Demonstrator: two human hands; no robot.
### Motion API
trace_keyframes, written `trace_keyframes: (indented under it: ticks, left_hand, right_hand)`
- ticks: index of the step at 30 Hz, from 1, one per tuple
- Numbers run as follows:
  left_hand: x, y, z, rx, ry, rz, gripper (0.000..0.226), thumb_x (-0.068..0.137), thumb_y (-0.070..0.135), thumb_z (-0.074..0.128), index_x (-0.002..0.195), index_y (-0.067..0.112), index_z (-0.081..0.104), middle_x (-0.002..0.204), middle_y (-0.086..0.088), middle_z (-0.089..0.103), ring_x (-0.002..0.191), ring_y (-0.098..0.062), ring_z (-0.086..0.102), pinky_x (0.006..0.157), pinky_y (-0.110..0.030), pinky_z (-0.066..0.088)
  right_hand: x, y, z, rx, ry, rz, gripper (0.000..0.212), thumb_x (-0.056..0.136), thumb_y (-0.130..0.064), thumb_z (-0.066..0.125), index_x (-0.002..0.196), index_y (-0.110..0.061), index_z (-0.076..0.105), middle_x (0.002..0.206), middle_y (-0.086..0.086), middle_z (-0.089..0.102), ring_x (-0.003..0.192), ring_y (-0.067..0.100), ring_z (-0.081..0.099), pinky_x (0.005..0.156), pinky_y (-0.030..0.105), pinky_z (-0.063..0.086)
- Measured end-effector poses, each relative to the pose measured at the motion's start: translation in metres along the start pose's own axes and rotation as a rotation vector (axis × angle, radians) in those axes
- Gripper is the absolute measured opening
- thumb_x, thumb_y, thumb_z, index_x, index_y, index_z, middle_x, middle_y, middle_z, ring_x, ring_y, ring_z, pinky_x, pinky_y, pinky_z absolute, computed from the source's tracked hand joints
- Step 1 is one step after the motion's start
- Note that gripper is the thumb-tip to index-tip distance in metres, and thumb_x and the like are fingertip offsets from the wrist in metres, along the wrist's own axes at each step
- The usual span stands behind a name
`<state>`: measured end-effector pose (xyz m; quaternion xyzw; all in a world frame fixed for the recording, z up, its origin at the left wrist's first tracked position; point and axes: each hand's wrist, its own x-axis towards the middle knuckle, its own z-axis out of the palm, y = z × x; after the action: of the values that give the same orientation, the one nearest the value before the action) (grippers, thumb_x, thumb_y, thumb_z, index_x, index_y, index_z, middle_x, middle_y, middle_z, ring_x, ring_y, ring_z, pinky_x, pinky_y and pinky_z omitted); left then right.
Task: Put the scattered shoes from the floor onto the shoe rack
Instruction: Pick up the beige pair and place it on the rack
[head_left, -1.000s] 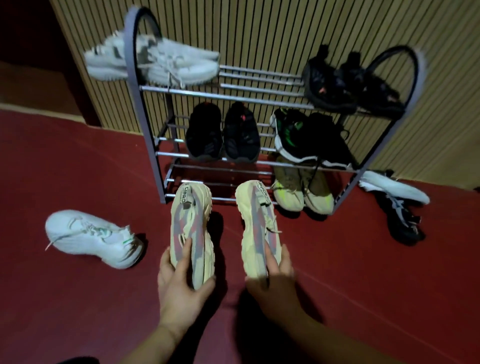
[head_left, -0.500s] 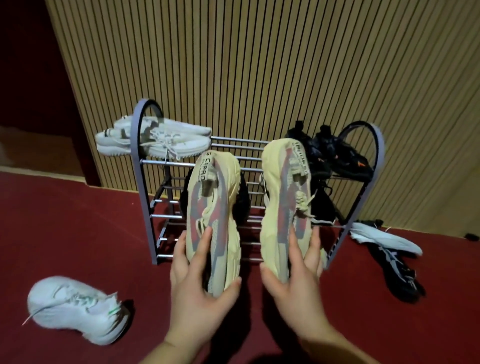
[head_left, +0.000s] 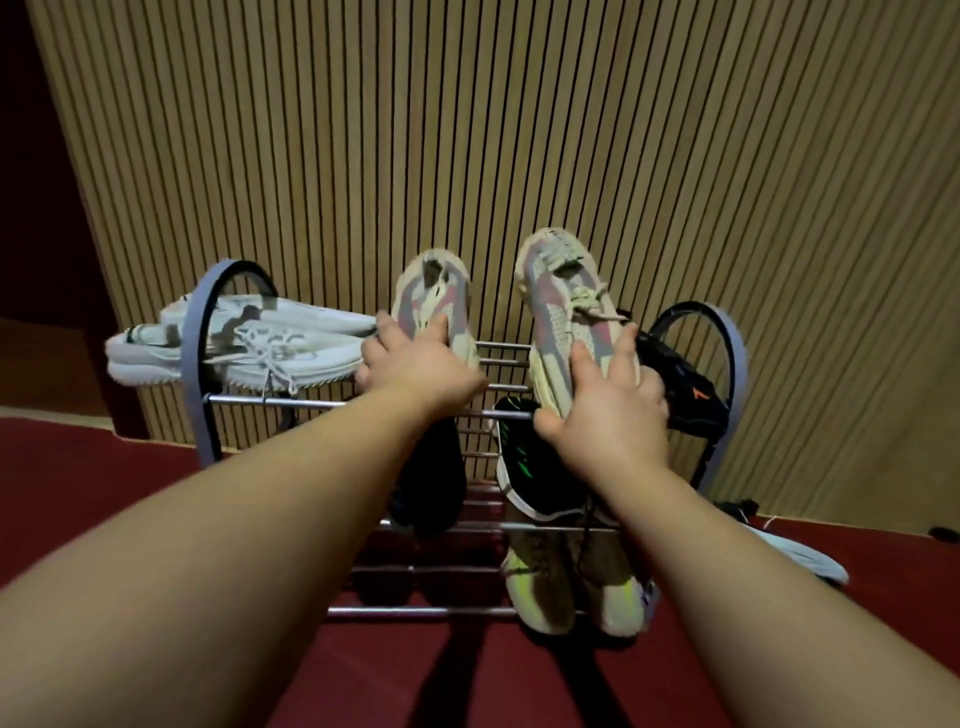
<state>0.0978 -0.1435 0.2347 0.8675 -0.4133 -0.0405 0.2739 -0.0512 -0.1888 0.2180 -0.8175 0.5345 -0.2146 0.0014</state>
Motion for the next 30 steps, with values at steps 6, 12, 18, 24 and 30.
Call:
trace_keyframes:
  ticks: [6, 12, 18, 24, 30]
  left_hand:
    - [0.019, -0.053, 0.019, 0.493, -0.300, 0.322, 0.104, 0.074, 0.074, 0.052, 0.145, 0.041, -0.017, 0.158, -0.003, -0.016, 0.142, -0.033, -0.020, 0.115, -0.049, -0.013]
    - [0.027, -0.072, 0.015, 0.477, -0.080, 0.395, 0.077, 0.084, 0.069, 0.035, 0.148, 0.043, 0.000, 0.159, 0.004, 0.005, 0.146, -0.032, -0.002, 0.113, -0.056, -0.009]
    - [0.038, -0.075, 0.014, 0.481, -0.157, 0.362, 0.073, 0.083, 0.069, 0.041, 0.145, 0.049, 0.008, 0.159, 0.004, 0.001, 0.145, -0.034, -0.006, 0.111, -0.064, -0.002]
    - [0.038, -0.076, 0.018, 0.468, -0.178, 0.365, 0.080, 0.075, 0.080, 0.032, 0.145, 0.047, 0.016, 0.159, 0.002, 0.007, 0.142, -0.033, 0.015, 0.110, -0.060, 0.020]
    - [0.040, -0.078, 0.017, 0.490, -0.158, 0.375, 0.080, 0.074, 0.082, 0.028, 0.144, 0.043, 0.023, 0.157, 0.004, 0.016, 0.138, -0.031, 0.027, 0.104, -0.050, 0.034]
  right_hand:
    - [0.010, -0.002, 0.027, -0.194, -0.074, -0.188, 0.053, 0.089, -0.050, 0.048, 0.136, -0.027, 0.041, 0.152, 0.001, 0.027, 0.137, 0.037, 0.022, 0.106, 0.044, 0.030]
    - [0.010, -0.023, 0.021, -0.205, -0.018, -0.230, 0.055, 0.092, -0.057, 0.039, 0.138, -0.026, 0.041, 0.140, 0.002, 0.045, 0.126, 0.033, 0.042, 0.091, 0.040, 0.041]
    - [0.044, -0.062, 0.037, -0.038, 0.000, -0.121, 0.042, 0.094, -0.054, 0.036, 0.112, -0.023, 0.058, 0.109, 0.005, 0.062, 0.101, 0.029, 0.058, 0.072, 0.034, 0.040]
    - [0.042, -0.063, 0.052, -0.118, 0.004, -0.139, 0.044, 0.098, -0.051, 0.030, 0.111, -0.019, 0.058, 0.101, 0.005, 0.064, 0.098, 0.030, 0.060, 0.069, 0.033, 0.032]
    - [0.050, -0.064, 0.054, -0.237, -0.043, -0.141, 0.044, 0.099, -0.047, 0.030, 0.106, -0.017, 0.061, 0.096, 0.005, 0.062, 0.099, 0.029, 0.059, 0.070, 0.032, 0.036]
